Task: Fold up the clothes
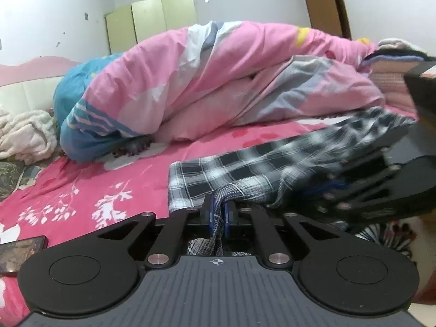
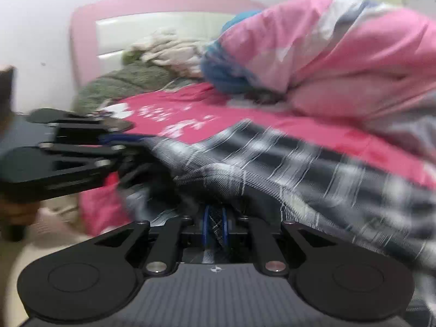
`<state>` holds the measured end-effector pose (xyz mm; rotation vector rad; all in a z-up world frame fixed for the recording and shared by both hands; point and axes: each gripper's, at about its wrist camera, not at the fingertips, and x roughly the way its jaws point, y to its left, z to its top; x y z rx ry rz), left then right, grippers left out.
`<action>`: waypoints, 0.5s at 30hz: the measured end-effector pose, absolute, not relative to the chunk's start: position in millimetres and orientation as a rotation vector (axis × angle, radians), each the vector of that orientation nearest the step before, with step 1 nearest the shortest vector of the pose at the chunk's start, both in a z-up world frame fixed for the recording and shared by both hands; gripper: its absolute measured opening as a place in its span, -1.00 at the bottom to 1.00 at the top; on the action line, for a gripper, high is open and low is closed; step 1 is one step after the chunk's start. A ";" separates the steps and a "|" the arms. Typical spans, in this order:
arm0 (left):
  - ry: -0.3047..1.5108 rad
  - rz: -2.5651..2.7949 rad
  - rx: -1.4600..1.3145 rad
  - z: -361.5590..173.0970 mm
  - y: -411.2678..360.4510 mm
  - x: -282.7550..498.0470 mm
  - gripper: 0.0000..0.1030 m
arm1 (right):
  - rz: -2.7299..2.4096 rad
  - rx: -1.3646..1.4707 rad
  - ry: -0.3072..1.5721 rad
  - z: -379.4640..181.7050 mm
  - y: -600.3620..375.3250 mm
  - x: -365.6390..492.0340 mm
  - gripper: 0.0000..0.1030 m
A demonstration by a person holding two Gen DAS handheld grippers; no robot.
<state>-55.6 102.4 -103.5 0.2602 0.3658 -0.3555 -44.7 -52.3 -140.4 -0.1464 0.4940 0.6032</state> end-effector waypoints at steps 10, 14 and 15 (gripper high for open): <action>0.384 -0.361 0.217 -105.0 112.2 -55.9 -0.90 | 0.555 -0.404 0.429 -146.1 -28.4 -74.5 -0.51; 0.376 -0.373 0.220 -104.6 112.3 -59.3 -0.90 | 0.547 -0.338 0.476 -144.2 -36.7 -65.5 -0.52; 0.376 -0.375 0.224 -104.7 111.9 -60.0 -0.90 | 0.537 -0.276 0.491 -144.3 -38.4 -57.8 -0.52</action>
